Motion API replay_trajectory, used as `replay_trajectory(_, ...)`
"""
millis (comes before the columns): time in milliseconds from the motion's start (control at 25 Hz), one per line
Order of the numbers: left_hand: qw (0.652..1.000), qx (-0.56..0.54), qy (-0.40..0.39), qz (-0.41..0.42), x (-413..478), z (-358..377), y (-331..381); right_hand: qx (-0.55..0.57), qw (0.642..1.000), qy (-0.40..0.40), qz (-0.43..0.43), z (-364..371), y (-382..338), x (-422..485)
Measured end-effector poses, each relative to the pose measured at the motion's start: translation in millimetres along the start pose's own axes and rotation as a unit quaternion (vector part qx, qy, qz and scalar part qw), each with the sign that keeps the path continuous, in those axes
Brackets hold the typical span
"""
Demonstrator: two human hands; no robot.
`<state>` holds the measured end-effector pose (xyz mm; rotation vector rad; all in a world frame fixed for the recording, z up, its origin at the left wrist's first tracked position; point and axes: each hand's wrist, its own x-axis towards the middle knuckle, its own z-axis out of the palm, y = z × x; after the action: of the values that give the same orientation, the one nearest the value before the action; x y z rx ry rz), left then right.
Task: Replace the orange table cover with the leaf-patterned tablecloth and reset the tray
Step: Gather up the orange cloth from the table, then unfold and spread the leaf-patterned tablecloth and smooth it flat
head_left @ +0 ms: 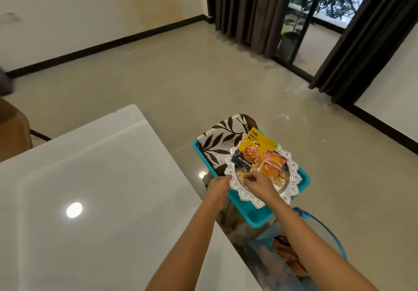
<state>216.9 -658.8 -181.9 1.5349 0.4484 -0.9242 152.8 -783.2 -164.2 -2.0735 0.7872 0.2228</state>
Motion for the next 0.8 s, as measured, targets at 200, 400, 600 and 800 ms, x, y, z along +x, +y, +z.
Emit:
replay_trajectory(200,0.996,-0.063,0.066,-0.023,101.0,-4.1,34.5,-0.037,0.998,-0.045,-0.034,22.6,-36.3,108.0)
replay_trajectory(400,0.985,-0.045,0.129,-0.104,203.2,-2.0,35.9,-0.083,0.992,-0.092,-0.037,45.9,-46.9,189.3)
replay_trajectory(600,0.987,0.068,0.048,-0.138,277.1,10.2,7.5,-0.073,0.987,-0.140,-0.024,61.7,-26.5,219.4)
replay_trajectory(800,0.969,0.204,0.100,-0.098,282.7,29.5,12.8,-0.055,0.987,-0.151,-0.011,59.7,-12.8,225.8)
